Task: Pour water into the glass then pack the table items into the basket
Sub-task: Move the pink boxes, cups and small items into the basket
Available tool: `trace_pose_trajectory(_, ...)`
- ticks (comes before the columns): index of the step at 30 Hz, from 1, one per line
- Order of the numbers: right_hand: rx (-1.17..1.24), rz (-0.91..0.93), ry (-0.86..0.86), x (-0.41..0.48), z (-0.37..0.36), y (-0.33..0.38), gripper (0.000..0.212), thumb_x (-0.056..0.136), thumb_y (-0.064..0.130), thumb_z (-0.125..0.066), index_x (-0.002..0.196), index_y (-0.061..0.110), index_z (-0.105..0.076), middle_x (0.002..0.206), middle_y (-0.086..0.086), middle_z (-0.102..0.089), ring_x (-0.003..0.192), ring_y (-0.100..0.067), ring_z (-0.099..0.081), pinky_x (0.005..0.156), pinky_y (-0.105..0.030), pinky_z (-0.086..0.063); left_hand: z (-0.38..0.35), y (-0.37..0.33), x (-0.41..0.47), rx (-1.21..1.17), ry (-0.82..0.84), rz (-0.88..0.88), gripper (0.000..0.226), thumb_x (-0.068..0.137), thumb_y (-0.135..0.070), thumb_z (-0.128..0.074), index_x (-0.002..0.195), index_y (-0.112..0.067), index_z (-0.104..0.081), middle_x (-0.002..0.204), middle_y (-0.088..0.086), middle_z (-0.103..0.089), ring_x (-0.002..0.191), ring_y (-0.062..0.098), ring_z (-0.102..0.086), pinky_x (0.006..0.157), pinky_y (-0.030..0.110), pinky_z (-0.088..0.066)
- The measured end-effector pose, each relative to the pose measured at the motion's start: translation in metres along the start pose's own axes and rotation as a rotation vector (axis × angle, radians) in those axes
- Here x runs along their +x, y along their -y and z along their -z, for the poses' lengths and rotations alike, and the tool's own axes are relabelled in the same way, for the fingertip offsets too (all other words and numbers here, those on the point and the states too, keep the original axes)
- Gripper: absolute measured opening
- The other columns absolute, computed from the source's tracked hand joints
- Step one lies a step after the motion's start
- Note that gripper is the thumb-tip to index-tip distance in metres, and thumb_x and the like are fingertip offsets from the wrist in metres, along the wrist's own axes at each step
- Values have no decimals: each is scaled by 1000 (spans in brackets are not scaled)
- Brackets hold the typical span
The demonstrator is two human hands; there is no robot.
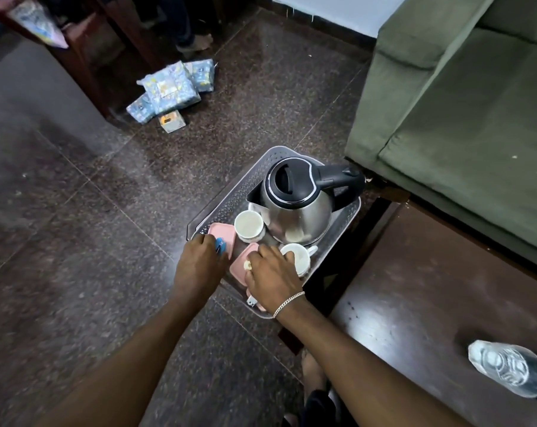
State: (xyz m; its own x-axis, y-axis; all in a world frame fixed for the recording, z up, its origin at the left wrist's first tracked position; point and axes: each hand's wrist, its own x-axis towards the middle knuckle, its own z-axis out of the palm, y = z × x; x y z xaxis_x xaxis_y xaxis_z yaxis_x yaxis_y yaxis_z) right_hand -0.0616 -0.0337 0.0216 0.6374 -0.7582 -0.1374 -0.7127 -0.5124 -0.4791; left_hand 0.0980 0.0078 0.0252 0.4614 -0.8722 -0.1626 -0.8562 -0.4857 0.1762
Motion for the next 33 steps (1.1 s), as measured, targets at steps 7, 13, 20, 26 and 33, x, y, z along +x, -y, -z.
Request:
trace_pose_trajectory(7, -32, -20, 26, 11, -12, 2, 17, 84, 21, -64, 99, 13, -68, 107, -8, -64, 104, -31, -55, 79, -46, -37, -7, 5, 14, -50, -20, 10, 28, 92, -25, -72, 103, 0, -66, 104, 21, -67, 93, 39, -63, 76, 45, -49)
trace_pose_trajectory(13, -17, -36, 15, 11, -12, -1, 22, 91, 26, -61, 109, 13, -65, 113, -7, -62, 109, -30, -52, 81, -45, -35, -5, 4, 15, -62, 2, 51, 38, 93, -34, -69, 110, 0, -64, 110, 20, -64, 98, 40, -63, 80, 45, -50)
trace_pose_trajectory(20, 25, -56, -128, -11, 9, -17, 40, 84, 39, -73, 115, 15, -67, 109, -5, -63, 106, -29, -56, 83, -46, -42, 4, -11, -9, -141, -141, -125, 45, 87, -29, -76, 123, -11, -58, 115, 13, -59, 97, 34, -60, 75, 41, -50)
trace_pose_trajectory(26, 133, -73, -162, -52, 28, -53, 38, 84, 35, -73, 114, 14, -65, 109, -7, -61, 103, -31, -58, 83, -46, -50, 3, -51, -35, -162, -47, -422, 50, 85, -25, -80, 129, -9, -61, 118, 9, -62, 102, 30, -64, 86, 37, -50)
trace_pose_trajectory(33, 217, -193, -160, -136, 48, -124, 54, 85, 33, -76, 132, 12, -60, 117, -4, -59, 109, -27, -57, 94, -45, -50, -5, -128, -71, -180, 175, -636, 61, 85, -35, -74, 140, -15, -56, 128, 6, -58, 112, 29, -63, 89, 38, -57)
